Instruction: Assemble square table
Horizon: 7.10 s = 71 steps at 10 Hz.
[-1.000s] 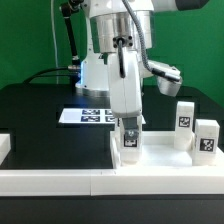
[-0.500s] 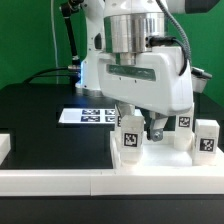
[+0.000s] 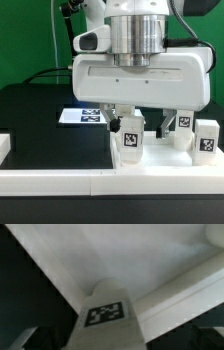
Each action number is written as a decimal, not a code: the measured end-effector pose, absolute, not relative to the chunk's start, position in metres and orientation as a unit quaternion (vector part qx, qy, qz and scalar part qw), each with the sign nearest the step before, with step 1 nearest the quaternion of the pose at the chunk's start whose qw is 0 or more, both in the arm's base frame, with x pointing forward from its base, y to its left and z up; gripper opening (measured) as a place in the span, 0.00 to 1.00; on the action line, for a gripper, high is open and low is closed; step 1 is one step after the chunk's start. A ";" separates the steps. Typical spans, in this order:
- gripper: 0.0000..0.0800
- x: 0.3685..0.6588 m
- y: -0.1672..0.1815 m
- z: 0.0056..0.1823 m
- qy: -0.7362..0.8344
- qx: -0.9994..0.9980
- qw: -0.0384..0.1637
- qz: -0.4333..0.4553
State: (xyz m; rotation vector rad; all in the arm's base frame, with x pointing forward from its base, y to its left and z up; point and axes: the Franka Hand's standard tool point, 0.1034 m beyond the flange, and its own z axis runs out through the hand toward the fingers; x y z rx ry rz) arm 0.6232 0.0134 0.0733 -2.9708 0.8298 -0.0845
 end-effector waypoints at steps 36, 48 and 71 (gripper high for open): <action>0.37 0.625 0.009 0.069 0.691 -0.719 0.070 -0.015; 0.81 0.628 0.005 0.069 0.573 -0.816 0.071 -0.033; 0.66 0.620 0.005 0.064 0.810 -0.582 0.073 0.020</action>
Offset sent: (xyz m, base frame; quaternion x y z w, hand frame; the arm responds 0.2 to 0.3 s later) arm 0.0000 0.0000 0.0000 0.0000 0.0000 0.1938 0.9810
